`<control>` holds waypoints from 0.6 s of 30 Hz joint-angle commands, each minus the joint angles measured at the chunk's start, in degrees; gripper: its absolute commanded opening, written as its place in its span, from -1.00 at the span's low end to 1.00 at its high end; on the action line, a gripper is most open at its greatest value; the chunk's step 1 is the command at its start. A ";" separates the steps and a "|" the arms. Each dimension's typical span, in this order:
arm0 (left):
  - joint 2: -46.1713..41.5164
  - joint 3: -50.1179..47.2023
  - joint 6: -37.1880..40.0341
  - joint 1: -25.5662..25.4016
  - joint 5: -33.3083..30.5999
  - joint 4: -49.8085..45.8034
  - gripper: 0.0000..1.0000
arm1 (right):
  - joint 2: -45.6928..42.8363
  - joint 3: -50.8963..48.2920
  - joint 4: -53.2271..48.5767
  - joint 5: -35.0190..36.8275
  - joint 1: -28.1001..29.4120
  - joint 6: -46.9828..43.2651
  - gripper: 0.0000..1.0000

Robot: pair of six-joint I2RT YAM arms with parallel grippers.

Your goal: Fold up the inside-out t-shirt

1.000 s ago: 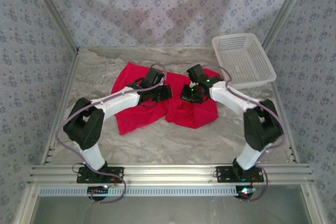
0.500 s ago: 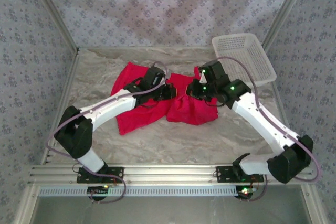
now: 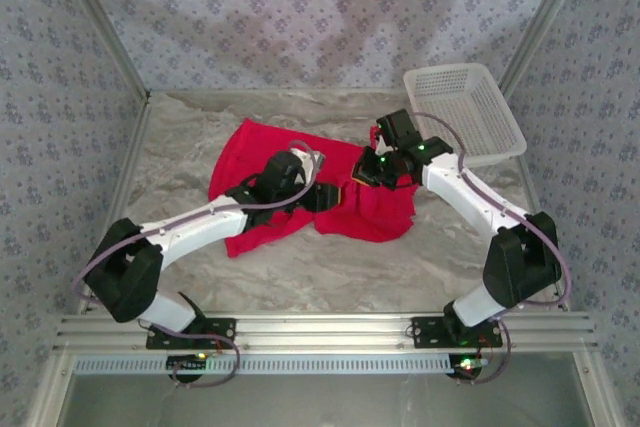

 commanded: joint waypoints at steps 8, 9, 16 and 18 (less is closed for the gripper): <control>8.29 4.53 0.15 -2.64 2.75 10.27 -0.09 | 0.72 3.14 0.31 -1.65 -0.45 0.74 -1.00; 8.88 5.35 0.30 -2.64 1.85 9.26 -0.09 | 0.56 3.19 0.20 -1.65 -0.41 0.69 -1.00; 10.85 8.68 -1.93 -1.32 -3.69 5.31 -0.11 | -0.24 2.63 0.13 -1.83 -0.07 0.61 -1.00; 10.57 8.69 -2.20 -1.24 -5.09 5.26 -0.10 | -0.18 2.57 0.19 -2.09 -0.02 0.61 -1.00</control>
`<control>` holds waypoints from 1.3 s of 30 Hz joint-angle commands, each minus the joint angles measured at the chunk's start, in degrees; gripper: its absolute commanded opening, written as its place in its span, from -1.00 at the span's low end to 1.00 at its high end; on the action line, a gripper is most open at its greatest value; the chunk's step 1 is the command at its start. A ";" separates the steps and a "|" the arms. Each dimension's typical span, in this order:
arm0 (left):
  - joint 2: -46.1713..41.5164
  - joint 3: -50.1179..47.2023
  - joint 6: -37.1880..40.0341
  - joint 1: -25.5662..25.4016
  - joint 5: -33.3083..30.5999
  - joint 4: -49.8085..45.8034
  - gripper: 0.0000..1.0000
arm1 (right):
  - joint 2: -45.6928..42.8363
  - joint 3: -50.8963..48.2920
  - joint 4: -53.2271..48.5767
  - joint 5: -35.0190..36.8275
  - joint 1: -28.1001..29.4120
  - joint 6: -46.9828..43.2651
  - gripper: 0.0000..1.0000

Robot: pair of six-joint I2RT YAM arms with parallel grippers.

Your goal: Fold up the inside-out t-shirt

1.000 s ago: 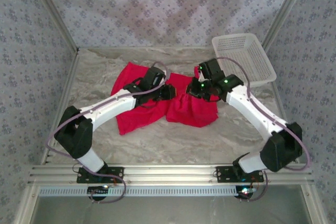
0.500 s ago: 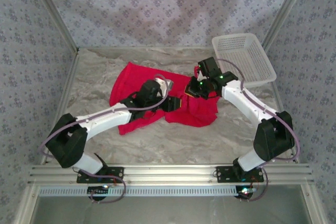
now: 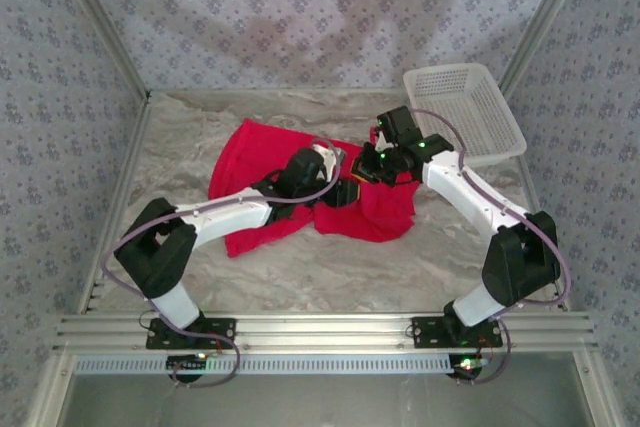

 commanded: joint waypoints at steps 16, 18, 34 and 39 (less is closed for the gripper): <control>2.39 5.19 -1.55 0.89 -1.75 -5.29 -1.00 | -0.01 1.31 -2.23 -2.04 -1.12 -1.15 -0.34; 1.26 6.67 -1.96 1.08 -1.49 -8.46 -1.00 | -1.30 -0.99 -3.22 -1.35 -2.31 -2.32 -0.01; -2.07 14.57 -6.79 2.86 2.71 -21.38 -1.00 | -6.98 -17.57 19.21 3.50 4.28 7.44 0.21; -2.69 15.54 -7.38 3.14 3.33 -22.87 -1.00 | 0.67 -13.43 20.28 6.27 3.11 7.00 -0.72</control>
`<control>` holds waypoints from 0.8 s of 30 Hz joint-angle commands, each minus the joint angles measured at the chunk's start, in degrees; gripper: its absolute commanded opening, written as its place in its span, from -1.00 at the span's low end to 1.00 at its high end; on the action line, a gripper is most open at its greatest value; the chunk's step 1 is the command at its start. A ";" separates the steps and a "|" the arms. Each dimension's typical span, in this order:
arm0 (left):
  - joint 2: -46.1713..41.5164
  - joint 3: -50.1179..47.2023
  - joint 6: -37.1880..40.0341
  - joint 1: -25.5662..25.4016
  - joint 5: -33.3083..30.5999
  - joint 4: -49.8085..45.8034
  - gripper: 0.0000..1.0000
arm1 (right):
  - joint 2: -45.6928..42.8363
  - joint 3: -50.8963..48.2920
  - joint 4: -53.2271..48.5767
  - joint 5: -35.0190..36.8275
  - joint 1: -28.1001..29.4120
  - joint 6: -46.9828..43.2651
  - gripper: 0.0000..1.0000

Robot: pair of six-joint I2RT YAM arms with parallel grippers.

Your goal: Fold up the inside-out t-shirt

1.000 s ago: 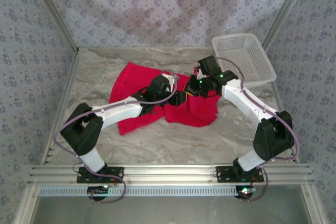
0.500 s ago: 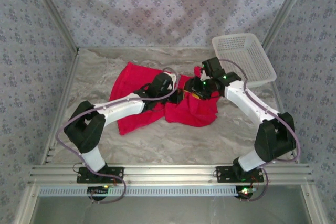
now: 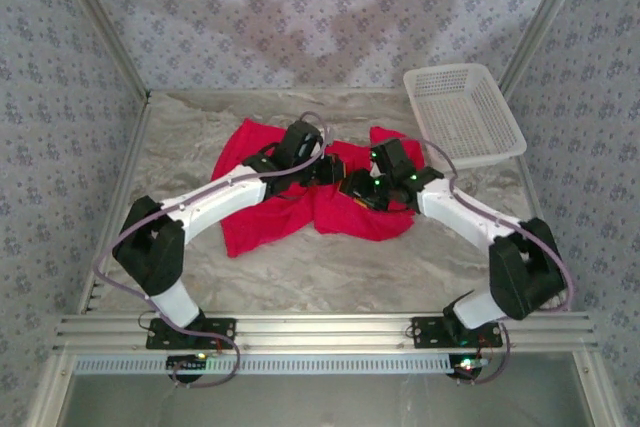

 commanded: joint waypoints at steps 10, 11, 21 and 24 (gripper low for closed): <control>-0.59 13.49 -0.19 6.49 8.64 -8.64 -1.00 | -8.25 -12.60 -3.94 6.08 -2.19 -2.74 -1.00; -0.22 14.04 -0.39 6.70 9.08 -8.48 -1.00 | -9.36 -13.97 -3.99 6.17 -2.28 -2.74 -1.00; 1.81 9.09 -7.16 6.89 15.30 -0.53 -1.00 | -10.75 -11.21 -8.74 4.74 2.28 -6.69 -0.38; 1.21 6.70 -7.74 6.80 15.31 0.33 -1.00 | -13.52 -7.48 -11.61 7.26 4.24 -7.31 -0.17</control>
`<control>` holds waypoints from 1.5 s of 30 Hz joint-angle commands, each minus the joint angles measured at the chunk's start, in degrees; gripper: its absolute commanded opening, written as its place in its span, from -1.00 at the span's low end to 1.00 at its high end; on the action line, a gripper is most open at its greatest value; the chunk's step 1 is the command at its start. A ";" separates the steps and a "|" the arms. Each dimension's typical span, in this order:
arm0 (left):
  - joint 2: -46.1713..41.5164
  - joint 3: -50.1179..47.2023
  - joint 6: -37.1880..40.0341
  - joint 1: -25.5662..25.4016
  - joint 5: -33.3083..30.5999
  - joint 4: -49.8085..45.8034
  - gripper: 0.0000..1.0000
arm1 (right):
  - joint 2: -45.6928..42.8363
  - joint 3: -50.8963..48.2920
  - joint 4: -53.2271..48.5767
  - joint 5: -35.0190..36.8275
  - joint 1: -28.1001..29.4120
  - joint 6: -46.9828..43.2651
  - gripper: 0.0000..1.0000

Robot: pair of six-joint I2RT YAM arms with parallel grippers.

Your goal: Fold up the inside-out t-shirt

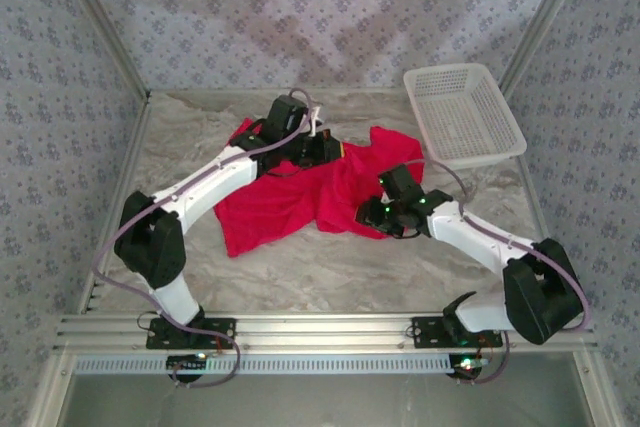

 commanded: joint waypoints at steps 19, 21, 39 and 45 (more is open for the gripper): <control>-2.97 -5.15 -2.54 0.19 1.66 4.63 -1.00 | 18.01 19.64 11.04 12.32 -0.28 1.70 -0.35; -3.05 -5.17 -2.38 0.19 1.65 4.37 -1.00 | 19.26 19.78 12.98 13.32 -0.52 2.54 -0.34; 2.58 0.37 -4.73 7.55 5.21 7.95 -1.00 | -0.52 16.56 0.97 2.77 -1.08 -4.87 -1.00; 7.43 1.49 -9.89 7.42 7.31 13.65 -1.00 | -18.02 -2.31 11.10 -2.73 0.49 -5.63 -1.00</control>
